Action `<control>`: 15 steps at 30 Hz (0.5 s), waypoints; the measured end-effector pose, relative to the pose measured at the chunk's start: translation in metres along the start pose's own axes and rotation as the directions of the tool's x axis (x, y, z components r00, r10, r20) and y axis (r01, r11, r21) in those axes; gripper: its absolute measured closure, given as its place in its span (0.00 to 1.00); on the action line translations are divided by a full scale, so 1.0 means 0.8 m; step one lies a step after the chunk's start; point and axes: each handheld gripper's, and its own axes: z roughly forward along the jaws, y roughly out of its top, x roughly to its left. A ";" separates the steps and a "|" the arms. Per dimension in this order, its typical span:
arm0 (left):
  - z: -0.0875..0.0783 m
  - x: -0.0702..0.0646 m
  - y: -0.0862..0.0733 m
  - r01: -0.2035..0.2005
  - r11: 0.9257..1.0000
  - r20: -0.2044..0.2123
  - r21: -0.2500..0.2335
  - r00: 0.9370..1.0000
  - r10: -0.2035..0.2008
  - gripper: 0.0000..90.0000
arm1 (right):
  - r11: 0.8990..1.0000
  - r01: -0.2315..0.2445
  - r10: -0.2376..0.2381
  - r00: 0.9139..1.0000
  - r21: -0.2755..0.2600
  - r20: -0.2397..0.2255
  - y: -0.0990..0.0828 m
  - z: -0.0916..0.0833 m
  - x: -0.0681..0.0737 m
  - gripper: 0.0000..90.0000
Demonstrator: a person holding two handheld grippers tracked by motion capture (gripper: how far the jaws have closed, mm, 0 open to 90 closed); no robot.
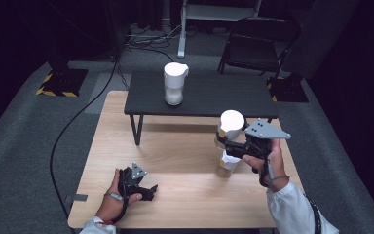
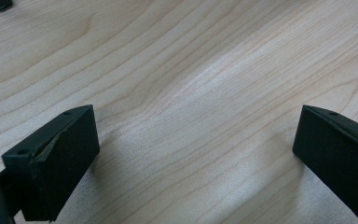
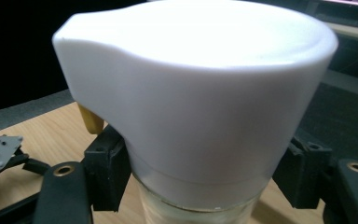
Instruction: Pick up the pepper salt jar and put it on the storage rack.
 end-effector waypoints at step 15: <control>0.000 0.000 0.000 -0.001 1.000 0.000 0.000 1.000 0.001 0.00 | 1.000 -0.014 0.015 1.000 -0.021 0.026 0.027 0.019 -0.007 0.33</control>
